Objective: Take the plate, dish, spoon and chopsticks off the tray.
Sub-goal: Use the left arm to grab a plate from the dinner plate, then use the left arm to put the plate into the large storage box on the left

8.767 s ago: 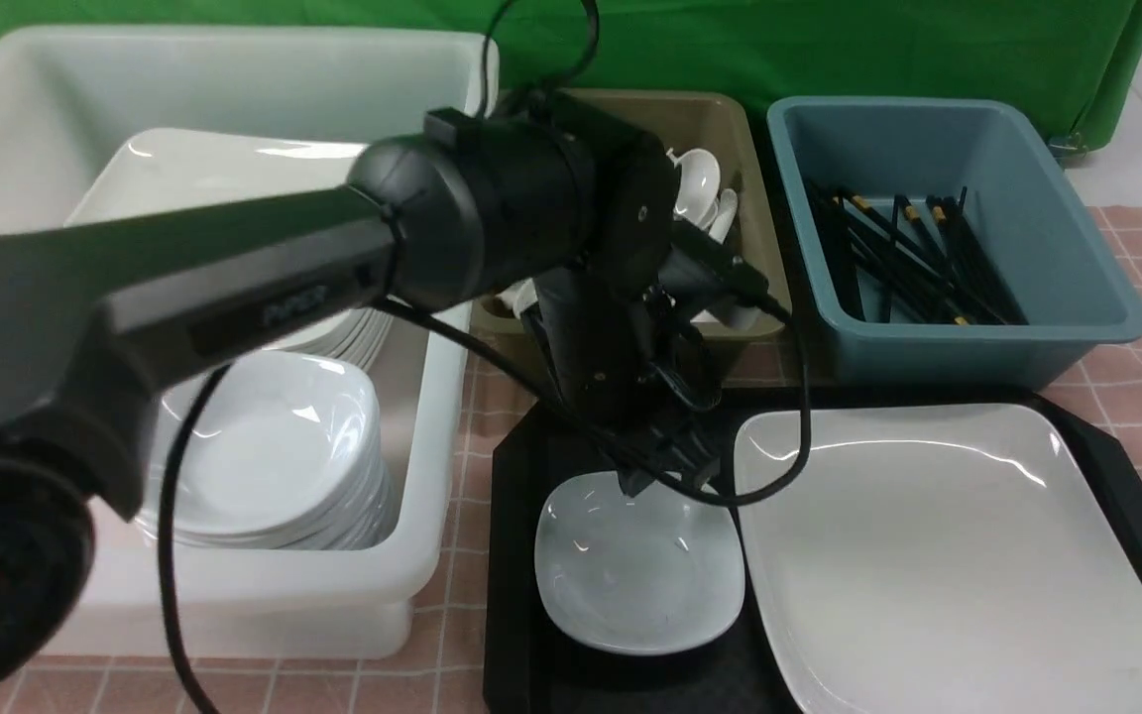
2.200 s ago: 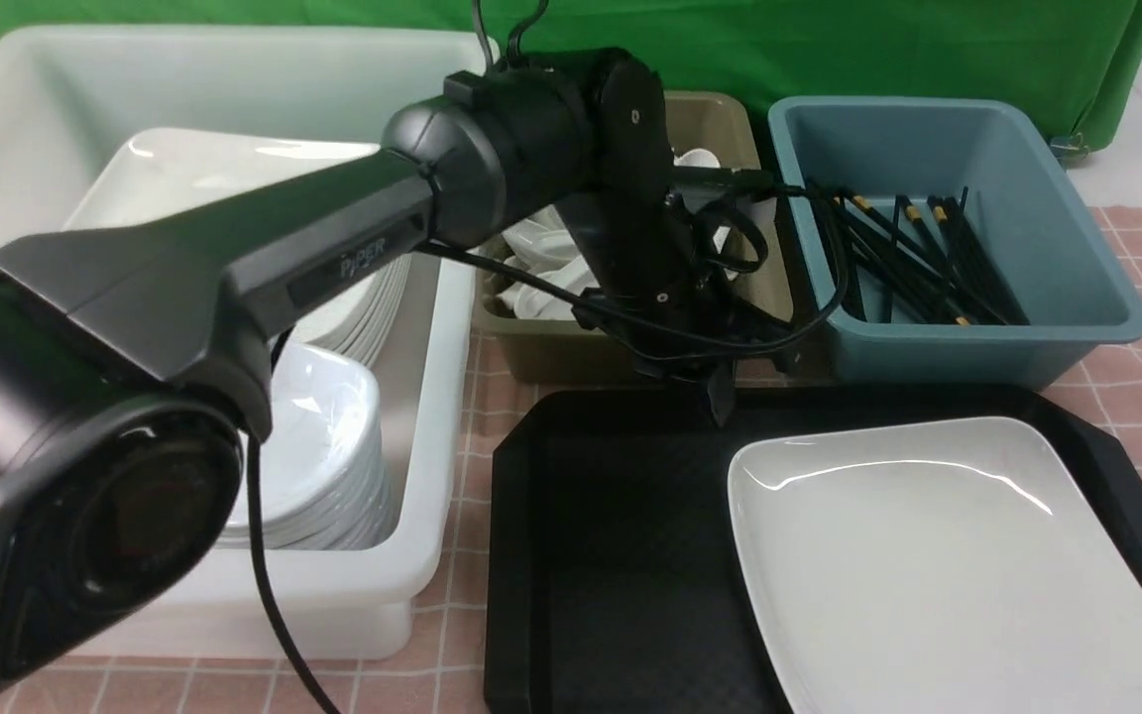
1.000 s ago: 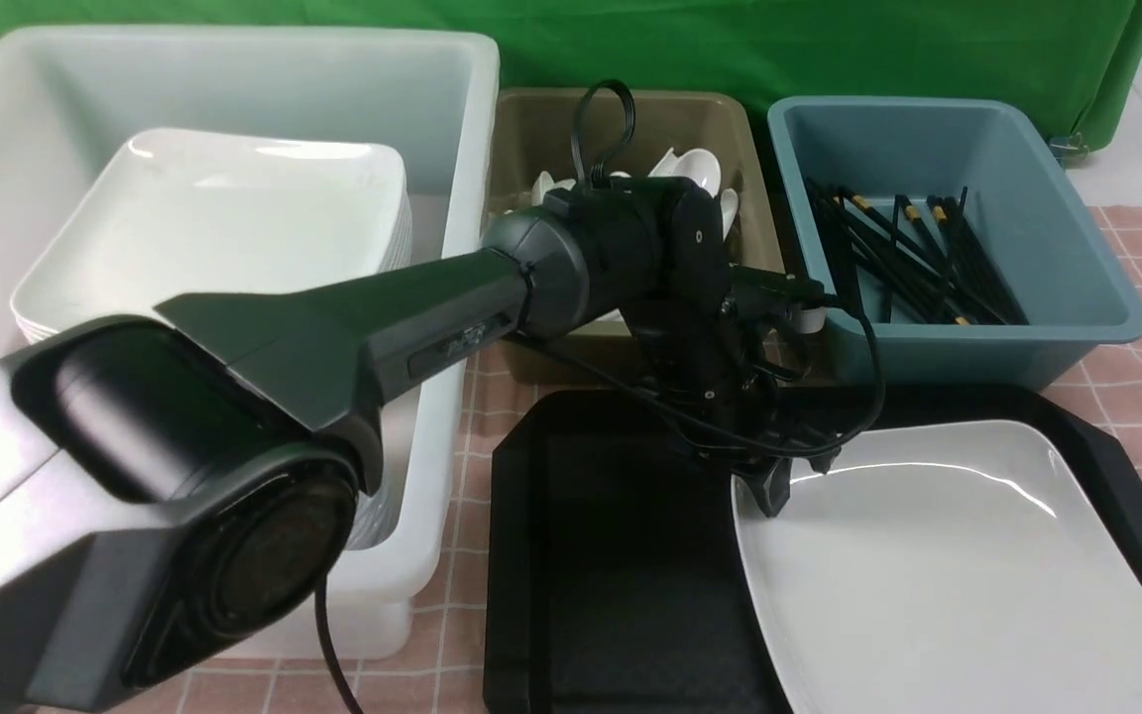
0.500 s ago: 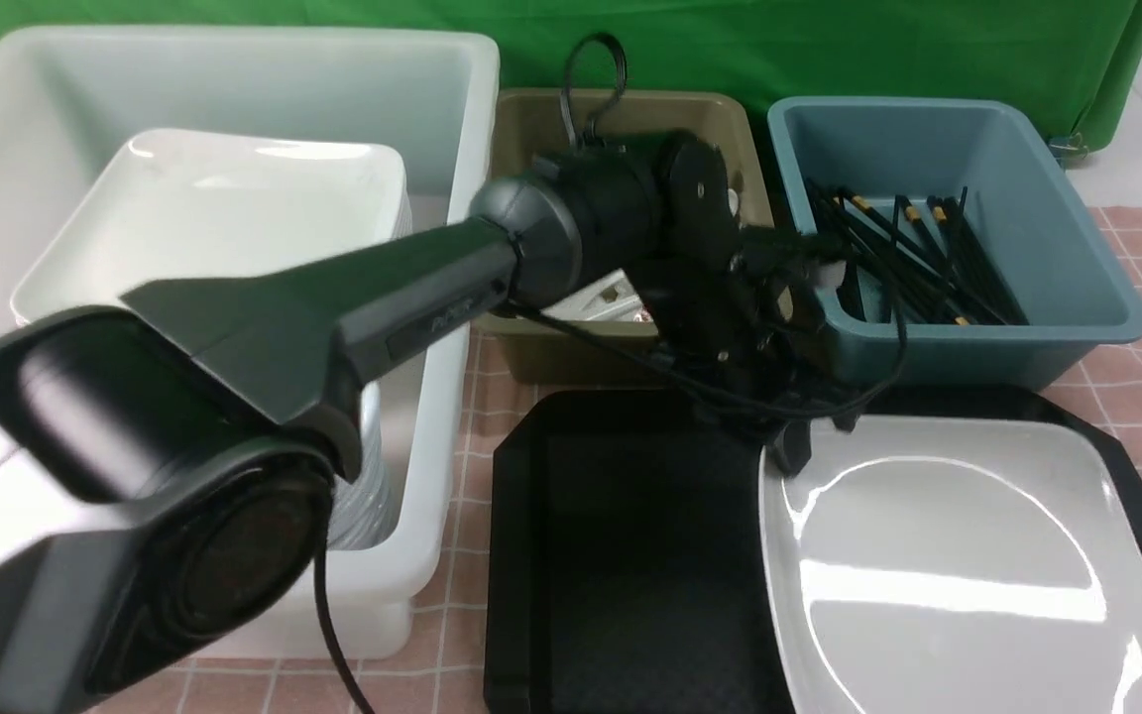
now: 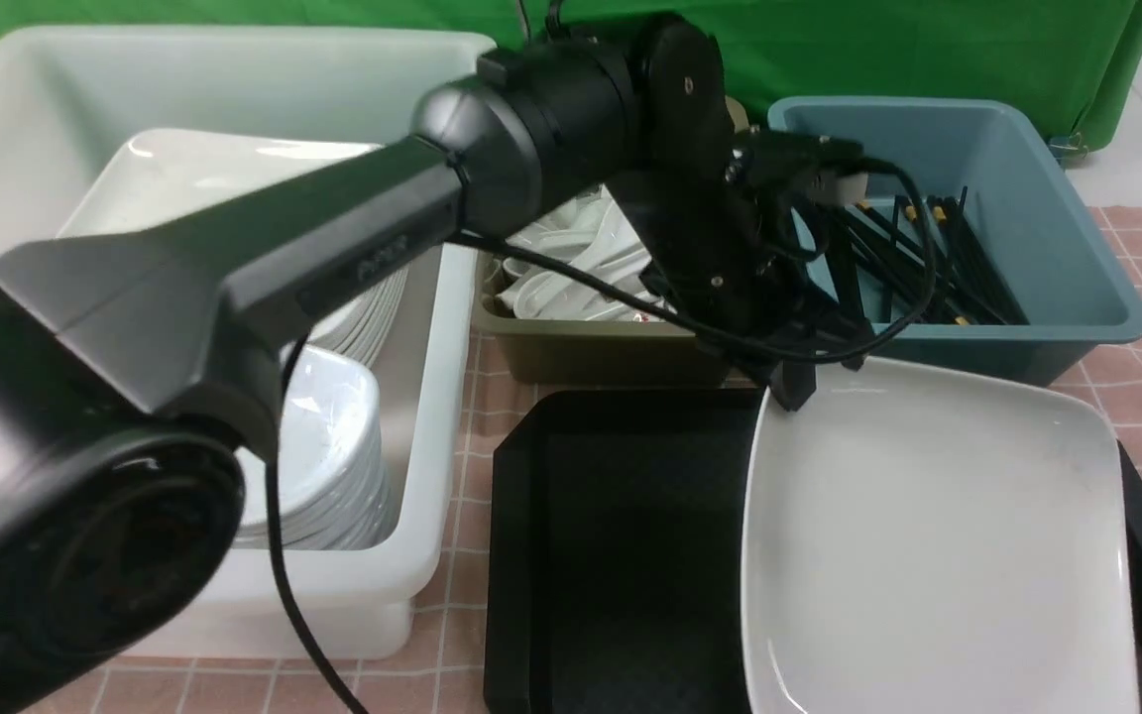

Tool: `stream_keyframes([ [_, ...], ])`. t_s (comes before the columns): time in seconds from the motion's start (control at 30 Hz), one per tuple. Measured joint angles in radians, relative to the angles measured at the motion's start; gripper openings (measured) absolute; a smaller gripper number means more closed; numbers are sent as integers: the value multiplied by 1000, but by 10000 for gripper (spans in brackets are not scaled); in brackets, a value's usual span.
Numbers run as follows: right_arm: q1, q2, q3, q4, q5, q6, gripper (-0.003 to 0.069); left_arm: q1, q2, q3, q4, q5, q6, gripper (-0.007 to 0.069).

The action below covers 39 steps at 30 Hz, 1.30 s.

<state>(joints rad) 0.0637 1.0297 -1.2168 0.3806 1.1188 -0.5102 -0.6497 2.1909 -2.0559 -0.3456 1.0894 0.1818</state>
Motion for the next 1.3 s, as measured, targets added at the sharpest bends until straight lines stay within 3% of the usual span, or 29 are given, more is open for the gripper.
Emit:
stream_keyframes([
  [1.13, 0, 0, -6, 83, -28, -4, 30, 4, -306, -25, 211, 70, 10, 14],
  [1.3, 0, 0, -60, 152, -38, -5, 30, 103, -356, -25, 188, 67, -23, 14],
])
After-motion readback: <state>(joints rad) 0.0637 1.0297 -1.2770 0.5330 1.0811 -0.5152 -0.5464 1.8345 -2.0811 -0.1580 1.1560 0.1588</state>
